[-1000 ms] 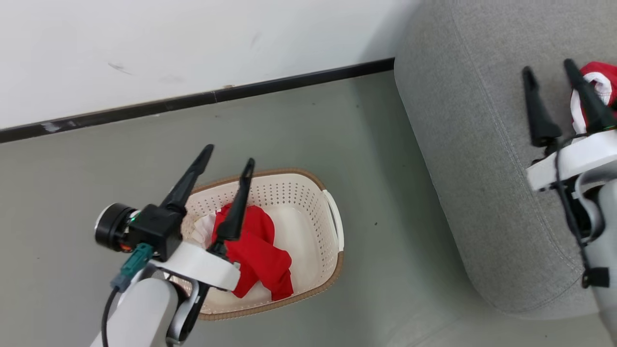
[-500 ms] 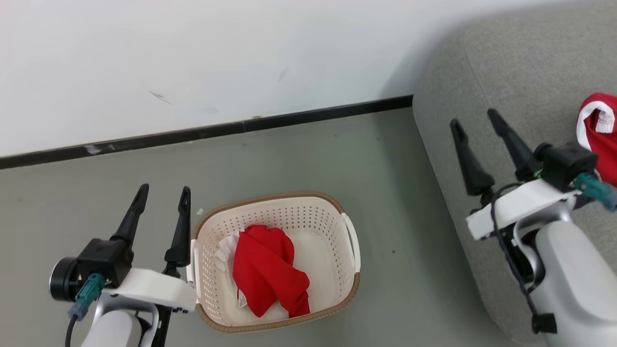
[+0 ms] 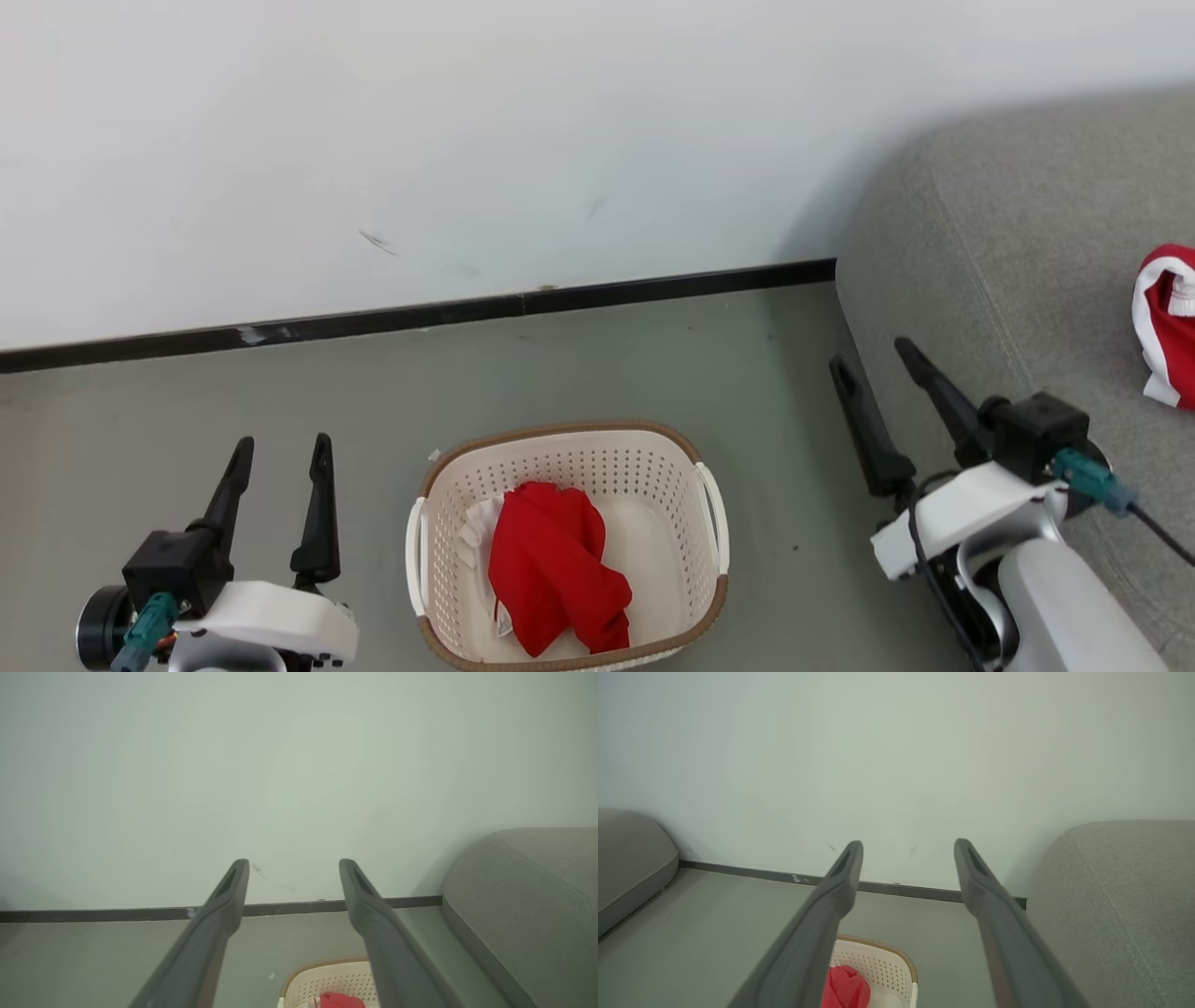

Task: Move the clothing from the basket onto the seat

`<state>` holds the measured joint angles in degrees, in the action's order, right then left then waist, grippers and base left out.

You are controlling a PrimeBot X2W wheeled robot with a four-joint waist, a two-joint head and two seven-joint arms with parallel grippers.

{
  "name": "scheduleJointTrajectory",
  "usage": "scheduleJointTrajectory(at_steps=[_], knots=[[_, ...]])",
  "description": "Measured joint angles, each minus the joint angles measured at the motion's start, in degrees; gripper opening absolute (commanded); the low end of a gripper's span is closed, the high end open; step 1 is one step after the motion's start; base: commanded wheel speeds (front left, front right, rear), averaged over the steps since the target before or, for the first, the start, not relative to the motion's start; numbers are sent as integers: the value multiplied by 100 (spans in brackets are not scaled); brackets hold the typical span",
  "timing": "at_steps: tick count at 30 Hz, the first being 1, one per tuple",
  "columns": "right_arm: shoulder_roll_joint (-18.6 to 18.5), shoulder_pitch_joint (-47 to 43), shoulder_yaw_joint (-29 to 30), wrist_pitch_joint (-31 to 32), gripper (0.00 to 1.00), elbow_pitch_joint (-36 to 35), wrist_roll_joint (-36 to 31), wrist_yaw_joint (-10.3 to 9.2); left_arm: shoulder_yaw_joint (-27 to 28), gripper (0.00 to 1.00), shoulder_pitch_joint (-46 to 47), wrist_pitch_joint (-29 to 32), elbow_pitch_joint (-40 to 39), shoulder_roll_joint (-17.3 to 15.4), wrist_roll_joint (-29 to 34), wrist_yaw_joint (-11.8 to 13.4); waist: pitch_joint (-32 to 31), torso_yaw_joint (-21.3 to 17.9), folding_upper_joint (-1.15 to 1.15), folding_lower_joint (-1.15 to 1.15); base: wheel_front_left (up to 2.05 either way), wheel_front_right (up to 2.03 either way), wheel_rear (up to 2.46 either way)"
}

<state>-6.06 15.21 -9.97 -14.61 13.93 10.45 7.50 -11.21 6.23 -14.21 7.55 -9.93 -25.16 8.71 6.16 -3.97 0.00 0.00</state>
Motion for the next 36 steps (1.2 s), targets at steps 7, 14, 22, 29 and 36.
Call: scheduleJointTrajectory(at_steps=[7,14,22,29,36], knots=[[90,-538,160,0,100,-65,-123,0,70,100,-232,-1,37,10,0,0,-271,130,0,0,0,0,0],[157,-934,287,0,100,-159,-300,0,105,100,-466,-1,96,0,-4,0,-494,226,0,0,0,0,0],[233,-1279,375,0,100,-304,-353,0,118,100,-579,-1,122,-3,-12,-3,-661,309,0,0,0,0,0],[266,-1418,413,1,100,-447,-410,0,162,100,-608,-2,126,-44,-43,-4,-701,354,0,0,0,0,0],[290,-1538,450,8,100,-600,-453,0,167,100,-669,-2,115,-53,-43,-4,-678,366,0,0,0,0,0]])
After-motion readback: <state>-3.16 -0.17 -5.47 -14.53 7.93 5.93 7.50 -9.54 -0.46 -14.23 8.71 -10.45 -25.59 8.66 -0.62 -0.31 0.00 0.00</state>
